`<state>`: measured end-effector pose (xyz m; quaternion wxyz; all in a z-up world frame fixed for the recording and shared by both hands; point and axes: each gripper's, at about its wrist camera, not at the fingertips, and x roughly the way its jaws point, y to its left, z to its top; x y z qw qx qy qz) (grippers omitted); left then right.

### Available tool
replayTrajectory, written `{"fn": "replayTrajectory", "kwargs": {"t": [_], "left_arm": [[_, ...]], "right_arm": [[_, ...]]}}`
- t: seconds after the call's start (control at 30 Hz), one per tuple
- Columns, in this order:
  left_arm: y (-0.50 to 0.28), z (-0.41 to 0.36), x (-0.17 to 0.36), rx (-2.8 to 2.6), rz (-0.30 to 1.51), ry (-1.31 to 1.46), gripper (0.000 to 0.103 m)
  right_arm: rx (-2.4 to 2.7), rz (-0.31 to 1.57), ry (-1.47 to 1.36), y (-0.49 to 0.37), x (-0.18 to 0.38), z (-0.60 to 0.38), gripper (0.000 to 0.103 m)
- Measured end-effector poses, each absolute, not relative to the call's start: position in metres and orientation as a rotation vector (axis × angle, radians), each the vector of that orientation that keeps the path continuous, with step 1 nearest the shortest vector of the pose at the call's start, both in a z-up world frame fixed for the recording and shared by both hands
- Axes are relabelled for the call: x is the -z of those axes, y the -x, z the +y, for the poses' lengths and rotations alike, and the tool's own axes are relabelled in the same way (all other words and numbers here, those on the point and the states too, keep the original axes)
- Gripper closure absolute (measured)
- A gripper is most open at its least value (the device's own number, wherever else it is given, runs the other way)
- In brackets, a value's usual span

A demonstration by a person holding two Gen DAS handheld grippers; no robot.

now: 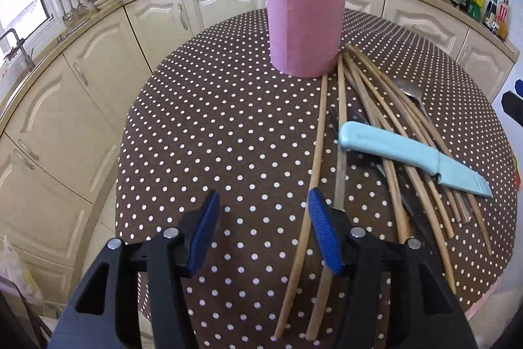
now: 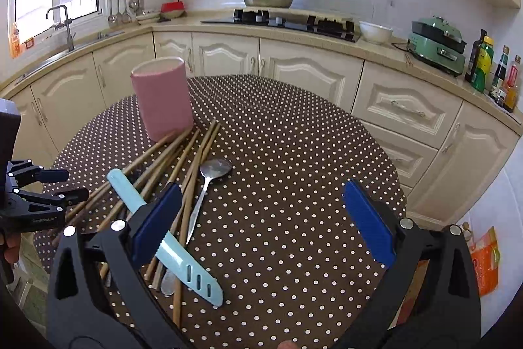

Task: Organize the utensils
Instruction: 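Grasp a wooden chopstick with the left gripper while the right gripper approaches the steel spoon, then grasp the steel spoon by its handle with the right gripper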

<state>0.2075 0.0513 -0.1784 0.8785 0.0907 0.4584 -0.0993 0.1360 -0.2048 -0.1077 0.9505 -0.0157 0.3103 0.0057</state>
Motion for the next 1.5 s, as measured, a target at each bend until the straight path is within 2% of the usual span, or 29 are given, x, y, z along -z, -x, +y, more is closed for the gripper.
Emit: {"fn": "replayTrajectory", "kwargs": {"t": [0.33,0.4,0.43,0.47,0.57,0.6,0.7,0.77,0.83,1.0,1.17,1.4,1.5], "left_arm": [[-0.235,0.028,0.183,0.225,0.993,-0.266,0.048],[-0.237,0.024,0.183,0.249,0.999,-0.261,0.058],[-0.238,0.022,0.183,0.27,1.005,-0.249,0.073],[-0.238,0.02,0.183,0.286,1.009,-0.236,0.082],[-0.232,0.017,0.183,0.28,1.008,-0.223,0.094],[-0.23,0.017,0.183,0.27,1.011,-0.209,0.095],[-0.218,0.021,0.182,0.237,1.023,-0.129,0.097],[-0.206,0.028,0.182,0.208,1.026,-0.071,0.098],[-0.193,0.033,0.183,0.175,1.023,-0.025,0.098],[-0.178,0.04,0.183,0.119,1.021,0.087,0.098],[-0.199,0.057,0.184,0.154,1.078,0.187,0.097],[-0.245,0.049,0.182,0.168,1.145,0.114,0.097],[-0.268,0.042,0.178,0.171,1.19,0.094,0.096]], "right_arm": [[-0.056,0.726,-0.01,-0.166,0.126,-0.211,0.006],[-0.081,0.755,-0.026,-0.171,0.129,-0.211,0.006],[-0.088,0.777,-0.032,-0.175,0.132,-0.211,0.006],[-0.089,0.792,-0.032,-0.178,0.133,-0.211,0.006],[-0.111,0.823,-0.024,-0.187,0.135,-0.207,0.012],[-0.127,0.842,-0.036,-0.191,0.137,-0.206,0.014],[-0.169,0.912,-0.065,-0.206,0.142,-0.205,0.03],[-0.189,0.956,-0.065,-0.216,0.146,-0.201,0.048],[-0.209,1.003,-0.08,-0.225,0.151,-0.198,0.055],[-0.254,1.068,-0.073,-0.237,0.157,-0.186,0.056],[-0.228,1.12,-0.041,-0.249,0.159,-0.18,0.061],[-0.232,1.238,0.036,-0.287,0.158,-0.173,0.065],[-0.235,1.288,0.077,-0.309,0.157,-0.166,0.072]]}}
